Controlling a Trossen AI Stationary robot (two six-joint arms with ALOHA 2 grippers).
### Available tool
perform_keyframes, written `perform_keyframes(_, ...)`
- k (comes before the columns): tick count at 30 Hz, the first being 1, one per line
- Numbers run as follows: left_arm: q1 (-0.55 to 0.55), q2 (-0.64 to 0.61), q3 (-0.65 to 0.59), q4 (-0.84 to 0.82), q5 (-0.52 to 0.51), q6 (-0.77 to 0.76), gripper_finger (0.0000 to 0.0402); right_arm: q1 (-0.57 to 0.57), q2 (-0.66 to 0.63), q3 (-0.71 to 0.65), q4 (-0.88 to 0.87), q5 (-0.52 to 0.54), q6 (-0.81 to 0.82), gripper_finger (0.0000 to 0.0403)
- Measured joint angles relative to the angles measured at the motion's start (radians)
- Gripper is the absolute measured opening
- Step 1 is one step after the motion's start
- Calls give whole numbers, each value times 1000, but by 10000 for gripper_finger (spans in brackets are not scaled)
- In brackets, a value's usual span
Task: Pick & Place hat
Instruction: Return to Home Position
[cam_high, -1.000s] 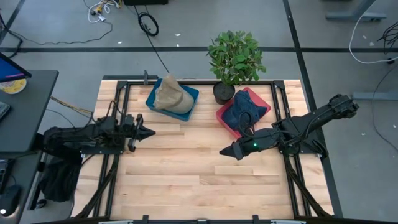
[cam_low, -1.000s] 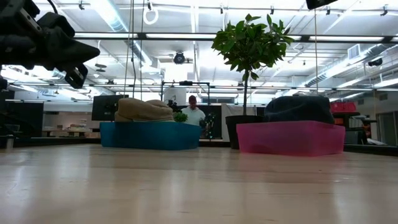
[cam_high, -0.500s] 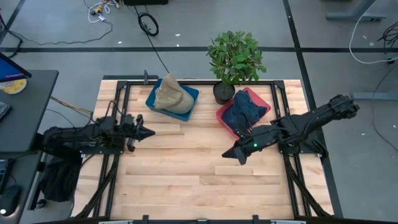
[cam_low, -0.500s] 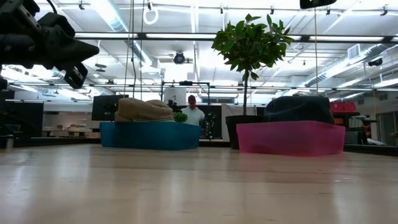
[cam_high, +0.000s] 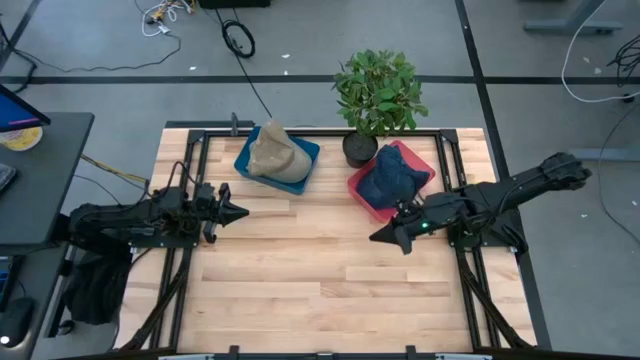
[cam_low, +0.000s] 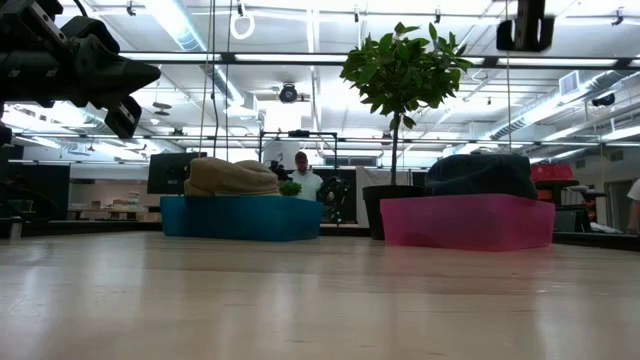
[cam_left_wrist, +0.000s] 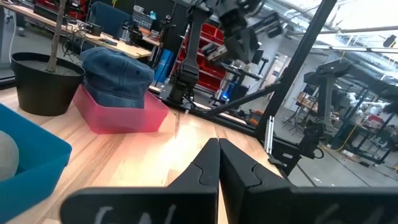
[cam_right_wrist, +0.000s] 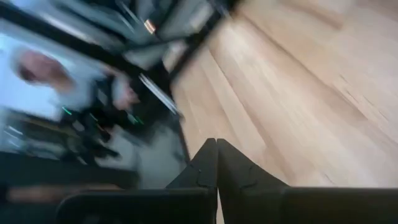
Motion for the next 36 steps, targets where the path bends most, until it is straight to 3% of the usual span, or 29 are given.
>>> perform_keyframes(6,0,0,0,3,0,0,3,-16,-121,-380,691,38,45,1)
perform_keyframes(10,0,0,0,3,0,0,3,-17,-137,-565,1145,52,-28,1)
perform_keyframes(14,0,0,0,3,-1,0,3,-17,-173,-707,1438,57,-95,0)
perform_keyframes(18,0,0,0,2,-1,0,3,-17,-232,-812,1534,69,-106,0)
perform_keyframes(21,0,0,0,2,-1,0,3,-18,-268,-852,1511,64,-112,0)
perform_keyframes(27,0,0,0,2,-1,0,3,-57,-361,-848,1426,-28,-173,0)
perform_keyframes(36,0,0,0,0,-1,1,3,-215,-541,-849,1280,-219,-140,0)
